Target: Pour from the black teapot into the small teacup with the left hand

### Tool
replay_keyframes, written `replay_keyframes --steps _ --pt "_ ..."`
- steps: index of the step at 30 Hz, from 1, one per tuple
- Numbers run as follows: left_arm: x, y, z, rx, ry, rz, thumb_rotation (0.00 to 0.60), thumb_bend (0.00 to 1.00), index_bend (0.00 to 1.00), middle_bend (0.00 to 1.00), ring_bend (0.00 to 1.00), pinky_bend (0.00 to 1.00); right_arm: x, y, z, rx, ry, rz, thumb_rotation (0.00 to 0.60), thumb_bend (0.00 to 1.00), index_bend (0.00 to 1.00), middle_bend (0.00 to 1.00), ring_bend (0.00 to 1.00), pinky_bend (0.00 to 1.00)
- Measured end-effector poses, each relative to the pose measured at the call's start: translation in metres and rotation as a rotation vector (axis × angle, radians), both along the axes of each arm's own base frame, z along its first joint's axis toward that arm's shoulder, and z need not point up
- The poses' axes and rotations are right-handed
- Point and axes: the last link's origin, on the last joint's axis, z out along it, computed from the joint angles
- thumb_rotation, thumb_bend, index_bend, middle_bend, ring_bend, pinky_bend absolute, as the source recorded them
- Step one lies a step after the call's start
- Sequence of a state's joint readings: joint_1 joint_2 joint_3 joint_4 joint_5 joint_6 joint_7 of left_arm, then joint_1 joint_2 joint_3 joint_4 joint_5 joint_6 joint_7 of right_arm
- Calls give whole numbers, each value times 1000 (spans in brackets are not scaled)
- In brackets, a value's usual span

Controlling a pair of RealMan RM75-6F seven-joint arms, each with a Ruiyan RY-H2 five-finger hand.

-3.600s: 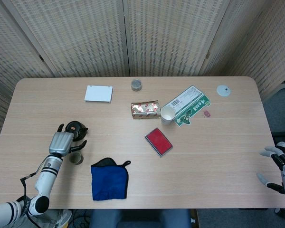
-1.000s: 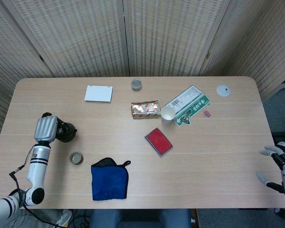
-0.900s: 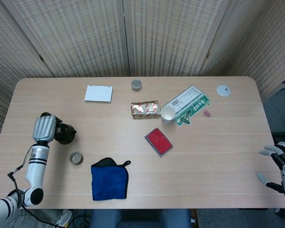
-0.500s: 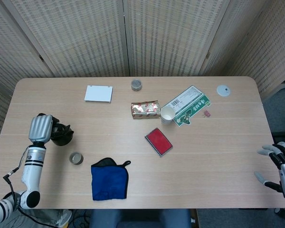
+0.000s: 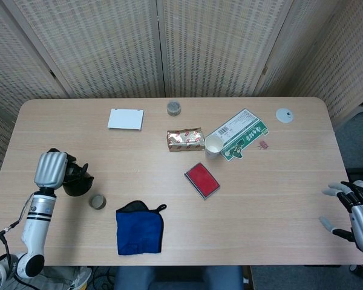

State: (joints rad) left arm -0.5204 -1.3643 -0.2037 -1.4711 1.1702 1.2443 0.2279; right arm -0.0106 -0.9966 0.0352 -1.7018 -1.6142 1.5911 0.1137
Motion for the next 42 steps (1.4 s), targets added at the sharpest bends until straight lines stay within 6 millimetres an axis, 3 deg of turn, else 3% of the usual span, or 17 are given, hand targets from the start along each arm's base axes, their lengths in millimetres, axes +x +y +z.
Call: replay_keyframes --steps 9,14,42 --pt "5 -17 -4 -32 21 -41 412 348 1000 1000 977 415 1 -1 2 -4 6 6 600 144 334 264 163 220" --pt "4 -24 -9 -50 40 -54 492 349 1000 1000 977 434 2 -1 2 -1 7 6 600 144 334 264 163 220" --pt "-14 -42 -31 -55 229 -146 494 349 1000 1000 977 435 7 -3 9 -44 20 18 600 143 334 262 163 220"
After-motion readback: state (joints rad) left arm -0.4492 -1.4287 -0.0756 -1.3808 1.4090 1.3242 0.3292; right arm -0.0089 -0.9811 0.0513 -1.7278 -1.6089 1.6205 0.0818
